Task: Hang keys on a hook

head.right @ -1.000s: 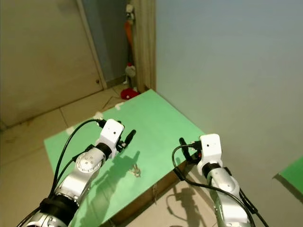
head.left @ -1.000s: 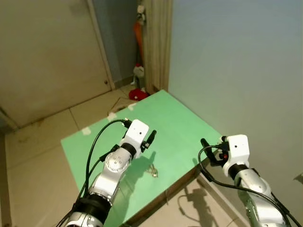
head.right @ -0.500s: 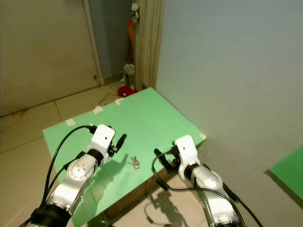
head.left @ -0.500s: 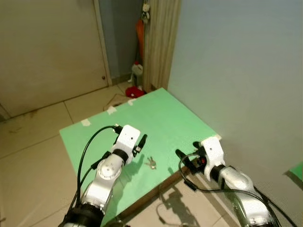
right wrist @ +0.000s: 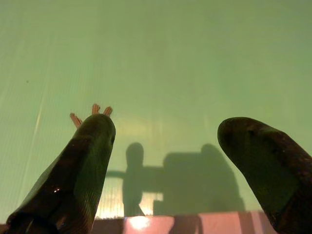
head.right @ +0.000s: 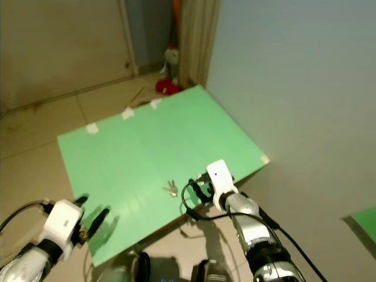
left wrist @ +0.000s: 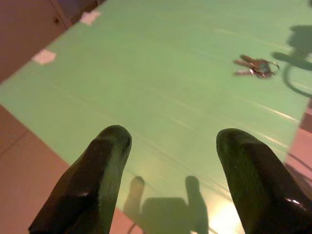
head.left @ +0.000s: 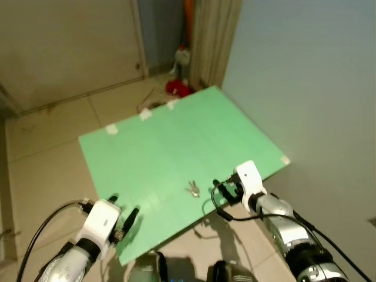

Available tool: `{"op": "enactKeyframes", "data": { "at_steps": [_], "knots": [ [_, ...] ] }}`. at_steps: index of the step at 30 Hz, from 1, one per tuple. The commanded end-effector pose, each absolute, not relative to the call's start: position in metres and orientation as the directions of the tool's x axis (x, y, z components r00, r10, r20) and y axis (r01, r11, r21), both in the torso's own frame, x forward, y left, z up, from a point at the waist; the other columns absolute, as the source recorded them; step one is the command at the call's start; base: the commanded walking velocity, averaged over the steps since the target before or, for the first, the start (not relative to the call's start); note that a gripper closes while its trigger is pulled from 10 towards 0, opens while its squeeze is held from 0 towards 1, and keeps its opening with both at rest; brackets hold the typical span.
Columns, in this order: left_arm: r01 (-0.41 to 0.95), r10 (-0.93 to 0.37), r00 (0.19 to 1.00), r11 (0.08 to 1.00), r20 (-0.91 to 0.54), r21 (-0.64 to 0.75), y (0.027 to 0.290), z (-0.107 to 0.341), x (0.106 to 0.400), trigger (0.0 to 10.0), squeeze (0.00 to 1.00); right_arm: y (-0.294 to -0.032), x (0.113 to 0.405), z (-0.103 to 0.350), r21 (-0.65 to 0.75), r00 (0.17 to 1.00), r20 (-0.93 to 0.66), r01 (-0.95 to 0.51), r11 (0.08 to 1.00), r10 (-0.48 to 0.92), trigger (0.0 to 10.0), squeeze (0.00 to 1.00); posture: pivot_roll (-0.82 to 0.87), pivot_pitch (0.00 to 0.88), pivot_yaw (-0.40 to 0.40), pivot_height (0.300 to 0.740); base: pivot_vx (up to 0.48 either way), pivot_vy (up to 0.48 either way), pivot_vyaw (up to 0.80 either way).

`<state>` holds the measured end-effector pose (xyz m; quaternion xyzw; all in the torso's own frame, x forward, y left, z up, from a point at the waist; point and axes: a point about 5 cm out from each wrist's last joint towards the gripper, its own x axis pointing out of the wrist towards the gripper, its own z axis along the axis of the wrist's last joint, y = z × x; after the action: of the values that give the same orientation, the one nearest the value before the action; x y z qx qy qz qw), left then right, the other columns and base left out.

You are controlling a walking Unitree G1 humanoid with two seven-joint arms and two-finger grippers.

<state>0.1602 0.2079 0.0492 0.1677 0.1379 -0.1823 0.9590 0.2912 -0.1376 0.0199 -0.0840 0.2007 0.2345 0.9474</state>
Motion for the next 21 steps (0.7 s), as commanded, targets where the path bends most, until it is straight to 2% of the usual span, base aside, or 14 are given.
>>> {"op": "enactKeyframes", "data": {
  "at_steps": [1, 4, 12, 21],
  "knots": [
    [0.45, -0.368, 0.882, 0.845, -0.294, 0.289, 0.194, 0.058, 0.153, 10.0, 0.0, -0.142, 0.29, 0.016, -0.085, 0.808, -0.429, -0.481, 0.873, 0.403, 10.0, 0.0, 0.22, 0.357, -0.041, 0.74, 0.0, 0.0, 0.0],
    [0.427, -0.363, 0.884, 0.884, -0.295, 0.192, 0.183, 0.061, 0.145, 10.0, 0.0, -0.142, 0.292, 0.015, -0.095, 0.802, -0.44, -0.489, 0.867, 0.404, 10.0, 0.0, 0.24, 0.397, -0.054, 0.74, 0.0, 0.0, 0.0],
    [0.382, -0.338, 0.906, 0.912, -0.255, 0.147, 0.173, 0.074, 0.139, 10.0, 0.0, -0.138, 0.295, 0.014, -0.079, 0.794, -0.444, -0.496, 0.865, 0.414, 10.0, 0.0, 0.25, 0.427, -0.072, 0.74, 0.0, 0.0, 0.0],
    [0.38, -0.345, 0.902, 0.919, -0.259, 0.101, 0.158, 0.077, 0.131, 10.0, 0.0, -0.119, 0.281, 0.014, 0.11, 0.751, -0.382, -0.542, 0.833, 0.539, 10.0, 0.0, 0.22, 0.426, -0.091, 0.74, 0.0, 0.0, 0.0]
  ]
}}
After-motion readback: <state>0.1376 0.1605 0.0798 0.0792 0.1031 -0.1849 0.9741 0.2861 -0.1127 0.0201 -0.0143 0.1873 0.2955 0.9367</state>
